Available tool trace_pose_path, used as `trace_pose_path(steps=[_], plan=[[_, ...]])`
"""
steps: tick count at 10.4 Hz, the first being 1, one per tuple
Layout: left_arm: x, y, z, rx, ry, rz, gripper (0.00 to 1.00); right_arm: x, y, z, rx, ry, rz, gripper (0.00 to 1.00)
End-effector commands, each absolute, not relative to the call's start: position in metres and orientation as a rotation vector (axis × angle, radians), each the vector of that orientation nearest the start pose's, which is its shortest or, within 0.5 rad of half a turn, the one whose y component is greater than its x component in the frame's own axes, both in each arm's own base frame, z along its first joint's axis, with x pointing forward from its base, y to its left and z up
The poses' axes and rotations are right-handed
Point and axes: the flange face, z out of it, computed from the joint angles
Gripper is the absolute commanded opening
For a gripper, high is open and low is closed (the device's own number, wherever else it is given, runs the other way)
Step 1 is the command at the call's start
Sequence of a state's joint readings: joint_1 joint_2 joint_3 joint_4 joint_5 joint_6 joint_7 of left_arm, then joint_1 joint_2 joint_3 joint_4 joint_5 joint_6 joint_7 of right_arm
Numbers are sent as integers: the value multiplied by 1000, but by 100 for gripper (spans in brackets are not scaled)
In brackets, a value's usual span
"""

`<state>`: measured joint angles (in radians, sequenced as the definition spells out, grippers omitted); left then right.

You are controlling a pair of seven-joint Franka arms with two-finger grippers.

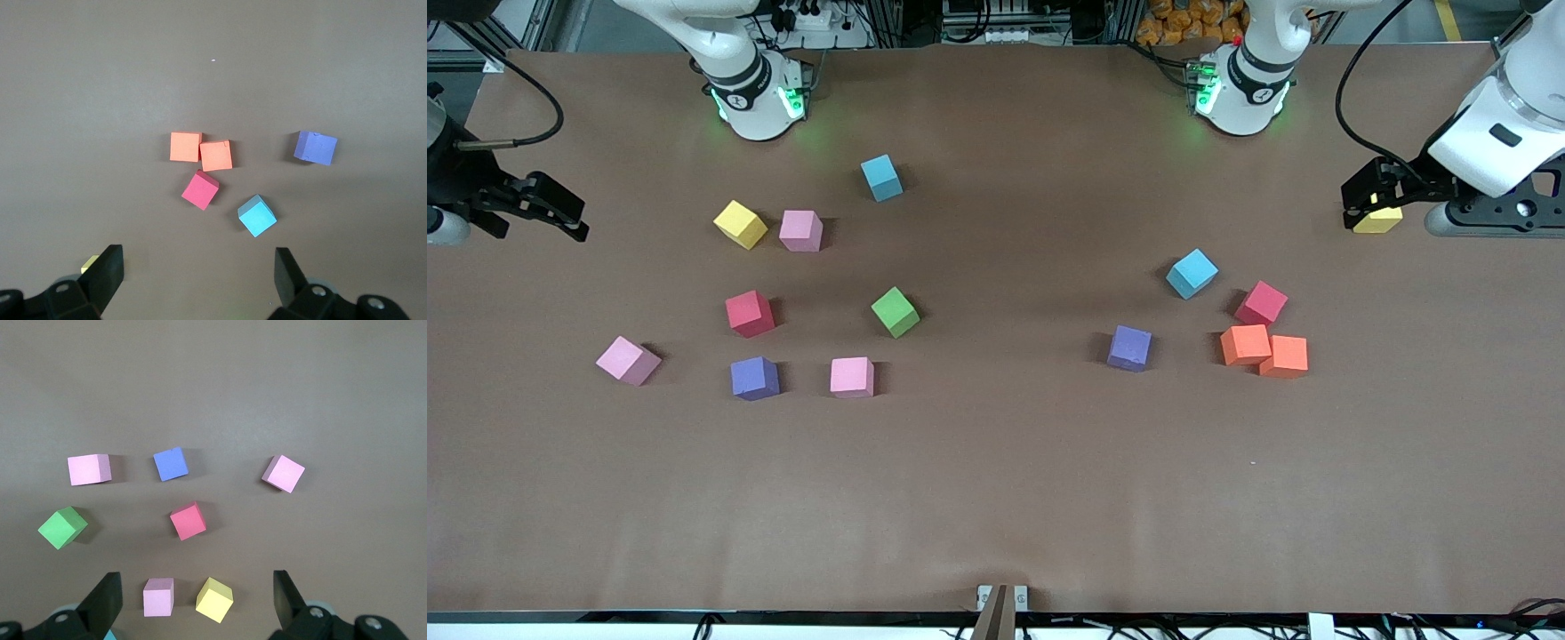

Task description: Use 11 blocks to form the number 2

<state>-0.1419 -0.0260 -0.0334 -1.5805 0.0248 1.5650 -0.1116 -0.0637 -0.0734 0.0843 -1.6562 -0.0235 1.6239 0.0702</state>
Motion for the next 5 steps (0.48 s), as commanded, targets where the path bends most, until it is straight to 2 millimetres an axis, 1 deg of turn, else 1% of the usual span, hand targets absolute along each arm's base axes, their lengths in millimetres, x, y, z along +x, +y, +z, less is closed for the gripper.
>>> trace_pose_path(steps=[1, 3, 5], plan=[[532, -88, 639, -3092, 129, -29, 100, 539, 11, 633, -3163, 104, -63, 100], [536, -90, 631, -3089, 132, -8, 100, 539, 12, 633, -3163, 99, -63, 100], [558, -107, 600, -3088, 158, -2, 100, 539, 20, 636, -3162, 77, -72, 100]])
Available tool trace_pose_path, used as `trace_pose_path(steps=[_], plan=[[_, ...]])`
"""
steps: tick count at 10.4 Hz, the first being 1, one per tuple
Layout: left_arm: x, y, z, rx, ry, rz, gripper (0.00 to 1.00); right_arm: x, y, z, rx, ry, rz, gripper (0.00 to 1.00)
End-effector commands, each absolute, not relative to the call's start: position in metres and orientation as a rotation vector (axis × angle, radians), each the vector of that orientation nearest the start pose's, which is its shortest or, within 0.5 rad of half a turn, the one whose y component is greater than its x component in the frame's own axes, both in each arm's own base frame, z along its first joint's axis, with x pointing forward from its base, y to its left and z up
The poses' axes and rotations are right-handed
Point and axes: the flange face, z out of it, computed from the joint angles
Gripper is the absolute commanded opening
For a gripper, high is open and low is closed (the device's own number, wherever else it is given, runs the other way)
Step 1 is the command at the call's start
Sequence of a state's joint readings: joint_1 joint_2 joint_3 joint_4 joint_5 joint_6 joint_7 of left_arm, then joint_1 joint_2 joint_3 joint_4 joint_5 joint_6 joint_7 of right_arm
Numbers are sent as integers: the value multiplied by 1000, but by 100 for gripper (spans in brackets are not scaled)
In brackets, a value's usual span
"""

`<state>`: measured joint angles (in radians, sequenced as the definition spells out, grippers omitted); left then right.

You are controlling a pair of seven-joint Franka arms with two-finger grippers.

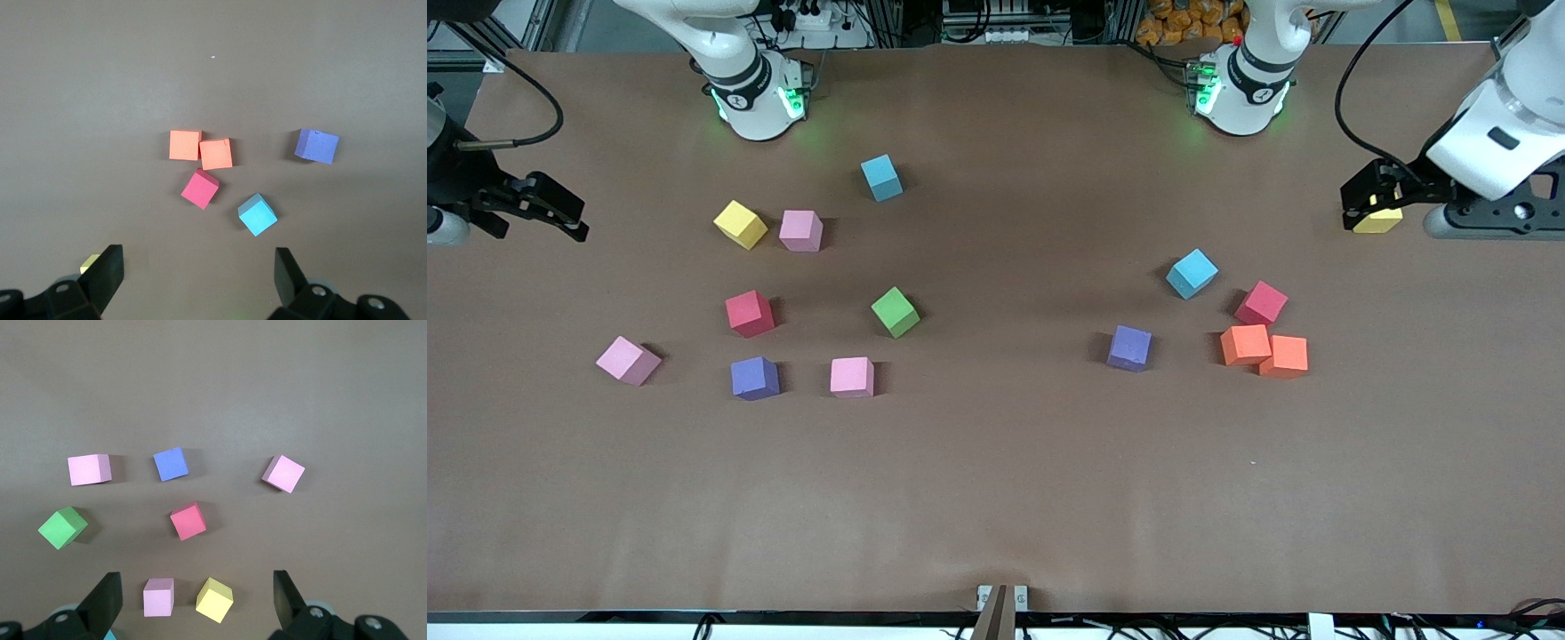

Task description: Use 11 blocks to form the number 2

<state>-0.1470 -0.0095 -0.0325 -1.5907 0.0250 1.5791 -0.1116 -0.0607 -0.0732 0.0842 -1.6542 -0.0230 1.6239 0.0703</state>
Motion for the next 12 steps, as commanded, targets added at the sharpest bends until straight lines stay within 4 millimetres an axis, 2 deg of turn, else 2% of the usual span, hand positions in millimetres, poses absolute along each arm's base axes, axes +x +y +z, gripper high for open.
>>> trace_pose_path(steps=[1, 3, 4, 6, 8, 9, 11, 12], plan=[[572, -125, 573, -3088, 193, 5, 100, 539, 29, 637, -3162, 51, -82, 100], [590, -167, 515, -3084, 273, 90, 100, 536, 60, 645, -3158, 14, -103, 100], [593, -184, 490, -3079, 251, 125, 100, 537, 64, 641, -3142, 86, -88, 100], [594, -229, 446, -3070, 185, 159, 100, 550, 64, 619, -3130, 80, -32, 100], [598, -249, 394, -3069, 203, 161, 100, 556, 75, 603, -3131, 44, 24, 100], [598, -260, 366, -3076, 230, 136, 100, 560, 75, 598, -3123, 49, 23, 100], [596, -269, 324, -3076, 230, 150, 100, 586, 74, 538, -3120, 56, 184, 100], [594, -282, 310, -3076, 249, 143, 100, 590, 75, 530, -3122, 42, 191, 100]])
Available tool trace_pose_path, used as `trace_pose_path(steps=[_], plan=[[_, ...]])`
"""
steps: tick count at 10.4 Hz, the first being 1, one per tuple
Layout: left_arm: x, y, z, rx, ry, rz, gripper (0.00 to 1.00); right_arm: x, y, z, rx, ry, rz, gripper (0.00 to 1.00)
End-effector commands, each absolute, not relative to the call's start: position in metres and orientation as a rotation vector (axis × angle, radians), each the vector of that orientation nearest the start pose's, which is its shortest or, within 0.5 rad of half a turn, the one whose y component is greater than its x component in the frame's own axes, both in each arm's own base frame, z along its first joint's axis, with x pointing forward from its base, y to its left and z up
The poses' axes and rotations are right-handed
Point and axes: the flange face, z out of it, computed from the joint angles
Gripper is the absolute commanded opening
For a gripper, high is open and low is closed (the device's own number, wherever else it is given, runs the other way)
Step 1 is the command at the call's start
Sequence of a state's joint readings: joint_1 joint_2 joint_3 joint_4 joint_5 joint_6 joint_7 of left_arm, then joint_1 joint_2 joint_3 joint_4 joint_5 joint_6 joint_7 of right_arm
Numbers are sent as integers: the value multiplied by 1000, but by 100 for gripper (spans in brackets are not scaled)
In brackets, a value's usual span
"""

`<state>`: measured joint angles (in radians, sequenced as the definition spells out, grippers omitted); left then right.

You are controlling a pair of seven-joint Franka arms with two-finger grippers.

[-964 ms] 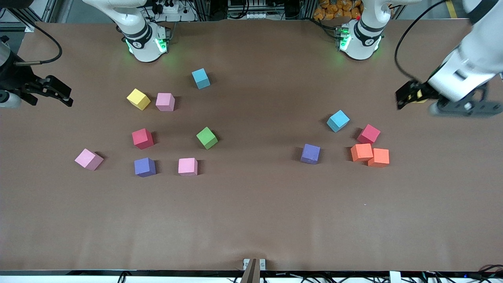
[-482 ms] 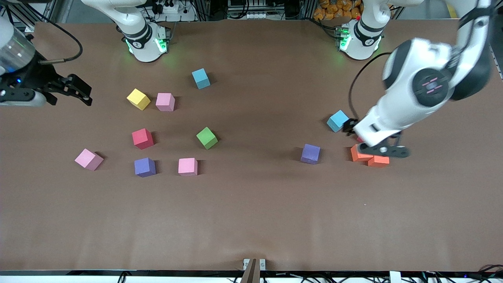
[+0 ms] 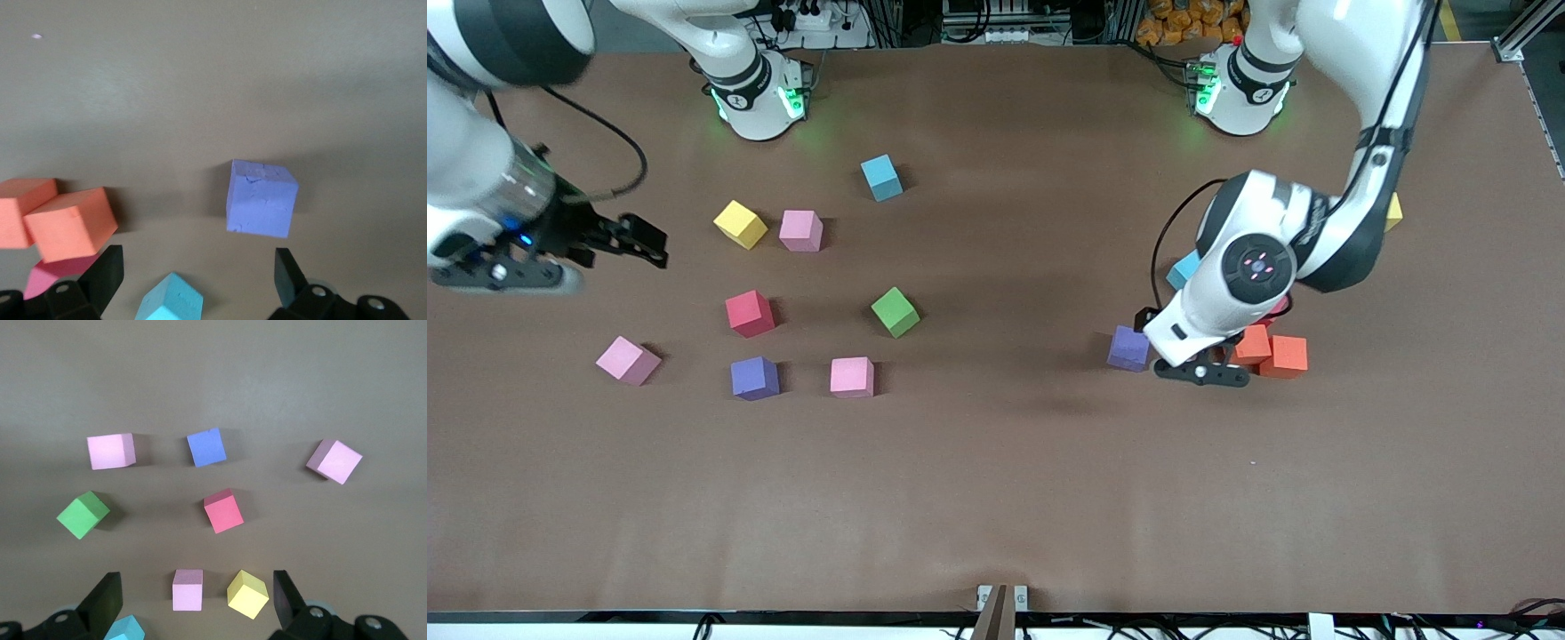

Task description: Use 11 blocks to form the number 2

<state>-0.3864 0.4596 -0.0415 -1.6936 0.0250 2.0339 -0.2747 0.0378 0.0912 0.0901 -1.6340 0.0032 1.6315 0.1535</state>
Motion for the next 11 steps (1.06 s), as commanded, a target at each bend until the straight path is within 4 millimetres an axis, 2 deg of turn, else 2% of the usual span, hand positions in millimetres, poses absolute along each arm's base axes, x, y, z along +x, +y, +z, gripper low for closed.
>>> trace_pose_path(steps=[1, 2, 4, 6, 7, 8, 9, 11], plan=[[591, -292, 295, -3077, 241, 140, 100, 600, 76, 504, -3119, 29, 236, 100], [583, -301, 280, -3077, 254, 138, 100, 610, 77, 483, -3112, -36, 248, 100], [575, -300, 253, -3086, 262, 111, 100, 626, 71, 443, -3095, -170, 233, 100], [571, -303, 234, -3088, 278, 97, 100, 630, 71, 401, -3091, -186, 195, 100], [570, -304, 224, -3082, 287, 101, 100, 629, 71, 371, -3090, -182, 159, 100], [570, -305, 224, -3084, 287, 95, 100, 625, 75, 346, -3092, -192, 119, 100], [569, -306, 223, -3083, 290, 97, 100, 622, 79, 333, -3091, -211, 83, 100], [567, -308, 213, -3083, 297, 97, 100, 627, 74, 302, -3081, -275, 71, 100]])
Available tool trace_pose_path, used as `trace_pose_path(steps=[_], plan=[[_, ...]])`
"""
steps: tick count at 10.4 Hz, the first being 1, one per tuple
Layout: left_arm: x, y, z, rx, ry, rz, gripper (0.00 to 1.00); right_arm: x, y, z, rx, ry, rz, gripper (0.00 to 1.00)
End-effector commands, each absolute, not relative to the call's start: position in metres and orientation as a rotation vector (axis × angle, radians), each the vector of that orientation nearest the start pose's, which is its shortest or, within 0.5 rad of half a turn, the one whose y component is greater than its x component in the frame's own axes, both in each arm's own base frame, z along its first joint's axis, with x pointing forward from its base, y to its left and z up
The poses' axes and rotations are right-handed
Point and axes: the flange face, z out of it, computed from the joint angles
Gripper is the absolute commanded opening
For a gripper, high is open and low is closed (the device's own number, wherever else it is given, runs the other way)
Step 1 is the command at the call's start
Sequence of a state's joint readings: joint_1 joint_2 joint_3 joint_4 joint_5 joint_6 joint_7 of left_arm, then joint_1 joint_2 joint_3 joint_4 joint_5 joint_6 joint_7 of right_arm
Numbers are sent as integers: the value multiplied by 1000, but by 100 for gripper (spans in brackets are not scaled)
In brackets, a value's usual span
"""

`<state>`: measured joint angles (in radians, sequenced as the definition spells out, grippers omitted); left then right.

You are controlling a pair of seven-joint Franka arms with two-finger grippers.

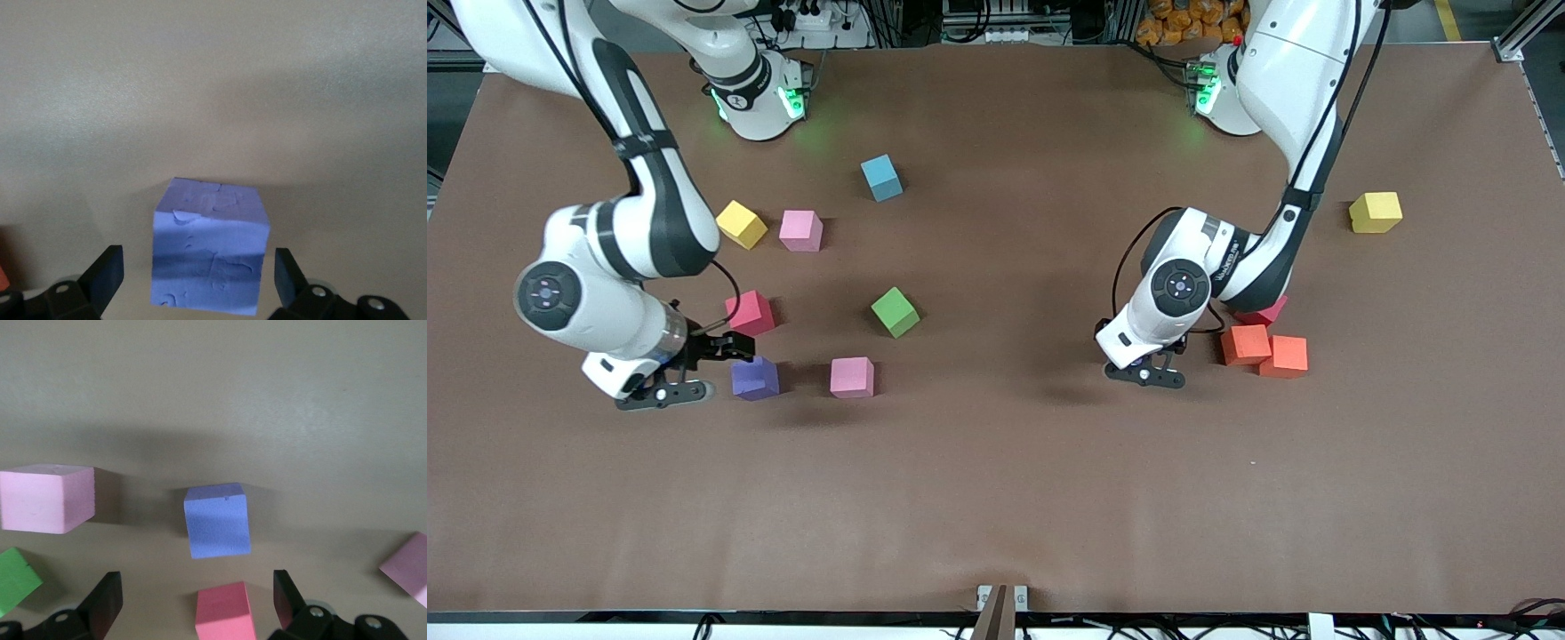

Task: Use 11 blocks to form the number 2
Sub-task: 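Grasp the violet cube with the left gripper and lift it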

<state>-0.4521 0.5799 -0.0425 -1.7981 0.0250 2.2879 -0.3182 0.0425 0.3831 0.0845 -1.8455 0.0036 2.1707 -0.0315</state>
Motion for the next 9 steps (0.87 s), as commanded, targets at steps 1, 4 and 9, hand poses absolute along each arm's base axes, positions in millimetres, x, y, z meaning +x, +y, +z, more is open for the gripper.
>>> trace_pose_path(steps=[1, 4, 9], plan=[[567, -309, 209, -3082, 301, 99, 100, 627, 72, 285, -3079, -273, 85, 100], [567, -313, 204, -3086, 313, 81, 35, 627, 72, 264, -3076, -273, 106, 100], [520, -380, 230, -3113, 149, 130, 31, 633, 70, 223, -3068, -329, 59, 100]])
